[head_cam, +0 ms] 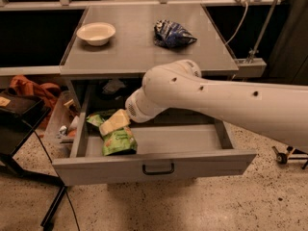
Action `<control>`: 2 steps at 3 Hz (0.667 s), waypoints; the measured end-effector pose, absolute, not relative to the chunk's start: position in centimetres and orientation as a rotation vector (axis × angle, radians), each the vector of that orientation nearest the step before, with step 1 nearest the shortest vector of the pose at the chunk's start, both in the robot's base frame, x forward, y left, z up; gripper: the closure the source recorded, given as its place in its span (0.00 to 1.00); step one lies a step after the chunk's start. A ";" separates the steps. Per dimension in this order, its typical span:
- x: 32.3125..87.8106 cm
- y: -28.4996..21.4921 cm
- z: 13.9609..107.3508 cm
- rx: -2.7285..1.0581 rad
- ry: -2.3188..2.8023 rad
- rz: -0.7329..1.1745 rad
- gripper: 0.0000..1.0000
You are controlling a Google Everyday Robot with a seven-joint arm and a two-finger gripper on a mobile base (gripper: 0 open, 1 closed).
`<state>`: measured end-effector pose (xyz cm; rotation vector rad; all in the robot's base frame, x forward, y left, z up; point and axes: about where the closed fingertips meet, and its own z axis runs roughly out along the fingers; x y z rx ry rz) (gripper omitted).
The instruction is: Pick green rice chip bag from top drawer and place on counter
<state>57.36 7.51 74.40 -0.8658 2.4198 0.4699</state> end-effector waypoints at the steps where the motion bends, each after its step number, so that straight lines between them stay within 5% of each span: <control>1: 58.0 10.7 71.2 -0.853 2.444 0.522 0.00; 2: 58.5 13.8 68.4 -0.862 2.467 0.563 0.00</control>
Offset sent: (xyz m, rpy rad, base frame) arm 0.0173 0.0983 -0.0939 0.0538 0.1216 0.0270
